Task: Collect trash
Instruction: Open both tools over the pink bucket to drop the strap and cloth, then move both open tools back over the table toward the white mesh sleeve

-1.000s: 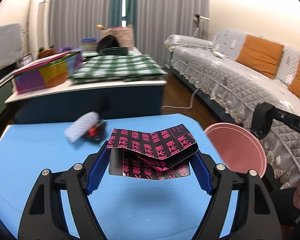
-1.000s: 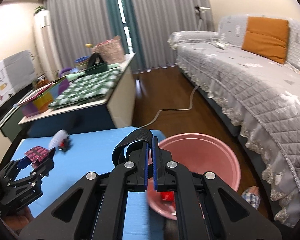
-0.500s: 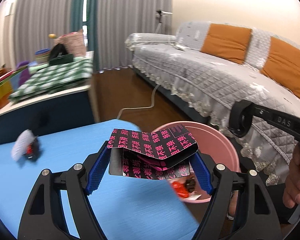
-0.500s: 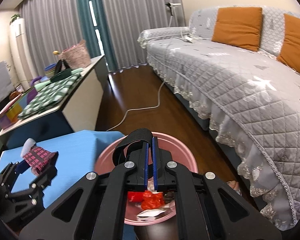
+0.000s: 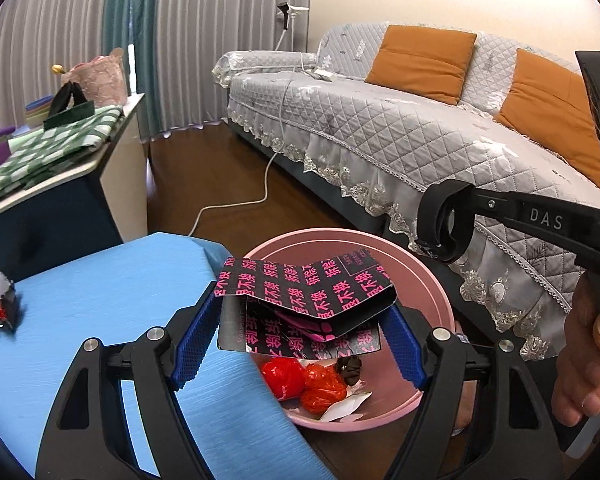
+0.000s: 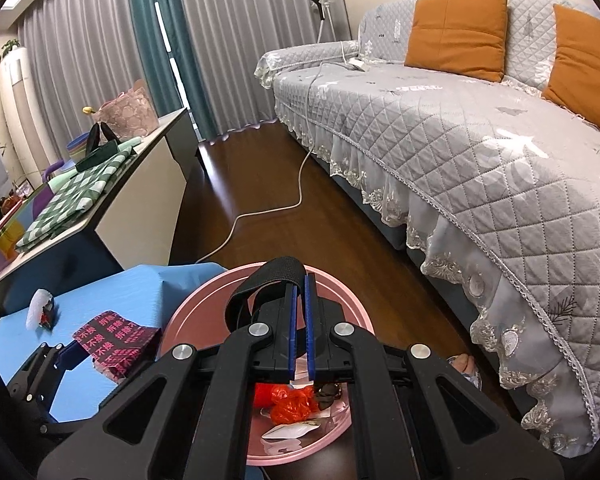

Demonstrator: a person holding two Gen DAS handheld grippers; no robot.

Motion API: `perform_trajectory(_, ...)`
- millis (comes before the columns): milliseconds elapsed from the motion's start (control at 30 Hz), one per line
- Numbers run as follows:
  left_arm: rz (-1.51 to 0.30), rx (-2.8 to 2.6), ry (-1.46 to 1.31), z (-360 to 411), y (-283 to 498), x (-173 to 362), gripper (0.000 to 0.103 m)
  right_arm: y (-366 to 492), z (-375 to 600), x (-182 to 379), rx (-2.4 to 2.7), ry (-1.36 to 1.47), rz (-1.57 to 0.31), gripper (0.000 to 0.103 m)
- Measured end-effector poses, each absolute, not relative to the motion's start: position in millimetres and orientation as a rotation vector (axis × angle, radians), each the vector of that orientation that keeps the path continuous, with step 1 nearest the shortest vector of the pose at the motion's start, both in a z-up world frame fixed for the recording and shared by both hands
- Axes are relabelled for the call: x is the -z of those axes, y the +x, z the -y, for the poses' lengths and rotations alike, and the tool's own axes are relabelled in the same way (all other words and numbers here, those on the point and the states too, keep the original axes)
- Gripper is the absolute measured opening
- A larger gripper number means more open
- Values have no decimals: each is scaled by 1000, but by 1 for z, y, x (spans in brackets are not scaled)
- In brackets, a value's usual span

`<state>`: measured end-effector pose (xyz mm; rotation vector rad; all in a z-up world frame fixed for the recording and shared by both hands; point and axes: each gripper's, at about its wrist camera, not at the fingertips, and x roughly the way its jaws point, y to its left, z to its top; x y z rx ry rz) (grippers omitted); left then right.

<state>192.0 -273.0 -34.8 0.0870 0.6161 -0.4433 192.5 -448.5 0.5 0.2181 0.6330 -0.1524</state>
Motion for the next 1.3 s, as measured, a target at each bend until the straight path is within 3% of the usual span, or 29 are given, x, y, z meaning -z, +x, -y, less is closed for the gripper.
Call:
perform_trajectory(233, -633, 473, 89, 285, 197, 41, 75, 196, 449, 0, 143, 233, -632, 8)
perform_trajectory(267, -644, 481, 90, 286, 198, 42, 77, 197, 448, 0, 139, 233, -633, 13)
perform_trajectory(367, -662, 467, 88, 284, 199, 42, 82, 196, 447, -2, 154, 241, -625, 46)
perform_trajectory(867, -618, 372, 42, 227, 186, 11, 81, 186, 418, -29, 117, 288, -580, 48)
perform_trajectory(1300, -592, 158, -53, 99, 185, -1, 81, 210, 313, -37, -34, 270, -582, 48)
